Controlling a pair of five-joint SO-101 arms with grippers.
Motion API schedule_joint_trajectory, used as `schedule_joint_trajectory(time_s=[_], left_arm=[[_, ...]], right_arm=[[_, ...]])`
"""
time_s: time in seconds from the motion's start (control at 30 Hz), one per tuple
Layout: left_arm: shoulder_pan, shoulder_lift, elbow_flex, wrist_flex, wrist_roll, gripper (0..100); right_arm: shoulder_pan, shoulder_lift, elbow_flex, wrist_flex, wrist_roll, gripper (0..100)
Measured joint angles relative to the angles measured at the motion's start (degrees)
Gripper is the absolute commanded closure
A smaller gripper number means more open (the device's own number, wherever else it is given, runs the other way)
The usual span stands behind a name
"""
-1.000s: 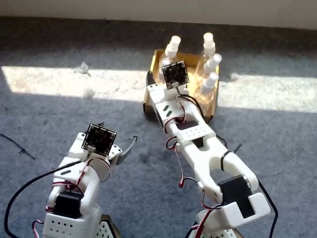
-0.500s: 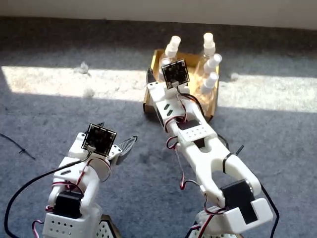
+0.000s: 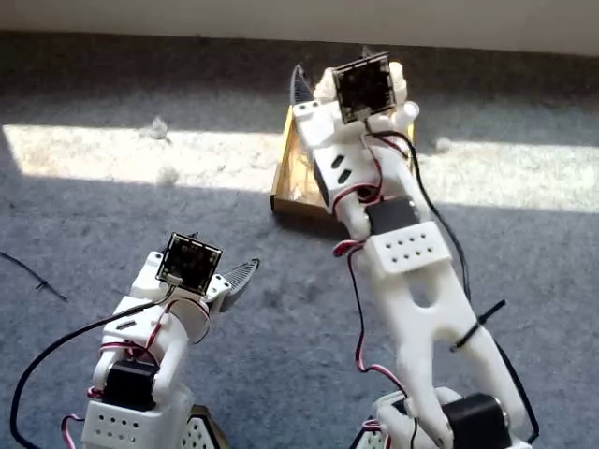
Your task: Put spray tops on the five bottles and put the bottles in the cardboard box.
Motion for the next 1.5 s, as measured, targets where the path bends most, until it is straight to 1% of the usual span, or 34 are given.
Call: schedule_joint_trajectory(time_s=[0.03, 0.1, 0.2, 0.27, 0.3, 0.37, 0.43, 0.57, 0.63, 0.73, 0.87, 0.93, 1.1, 1.2, 1.3, 1.4, 1.5], left_arm=[[0.0, 0.0, 0.0, 0.0, 0.0, 67], [0.0, 0.0, 0.0, 0.0, 0.0, 67], [0.0, 0.0, 0.0, 0.0, 0.0, 67], [0.0, 0.0, 0.0, 0.0, 0.0, 67], [0.0, 0.0, 0.0, 0.0, 0.0, 67], [0.0, 0.0, 0.0, 0.0, 0.0, 67], [0.0, 0.0, 0.0, 0.0, 0.0, 69], [0.0, -0.1, -1.8, 0.4, 0.0, 79], [-0.9, -0.1, -2.5, 2.0, 0.0, 83], [-3.3, -0.1, -2.5, 3.8, 0.0, 83], [-8.4, -0.1, -2.4, 5.4, 0.0, 82], [-10.0, -0.2, -1.0, 6.3, 0.0, 82], [-11.8, 0.0, 5.9, 6.7, 0.0, 82], [-11.8, 0.0, 6.4, 6.7, 0.0, 83], [-11.8, 0.0, 6.5, 6.7, 0.0, 83], [-11.8, 0.0, 6.5, 7.4, 0.0, 83], [-11.8, 0.0, 6.5, 11.7, 0.0, 83]], right_arm=[[0.4, -2.9, -0.4, 2.9, 0.0, 72.8], [0.4, -9.3, 0.1, 8.7, 0.0, 76.8], [0.5, -20.2, 5.5, 15.6, 0.0, 88.6], [0.5, -28.0, 11.7, 17.2, 0.0, 97.4], [0.8, -31.8, 15.3, 17.8, 0.0, 99.8], [1.6, -40.4, 23.3, 18.1, 0.0, 98.3], [2.8, -49.4, 31.7, 18.1, 0.0, 99.3], [8.2, -68.1, 48.0, 18.1, 0.0, 99.4], [10.3, -76.8, 54.9, 18.6, 0.0, 99.4], [13.5, -78.0, 62.1, 20.7, 0.0, 99.4], [14.0, -79.8, 64.8, 21.5, 0.0, 99.4], [14.3, -80.1, 68.5, 21.9, 0.0, 99.4], [14.5, -80.1, 70.2, 23.6, 0.0, 99.4], [16.3, -80.2, 70.2, 26.6, 0.0, 99.4], [16.5, -80.2, 70.2, 31.3, 0.0, 99.4], [16.4, -80.2, 70.2, 38.3, 0.0, 99.4], [16.6, -80.2, 70.2, 46.2, 0.0, 99.4]])
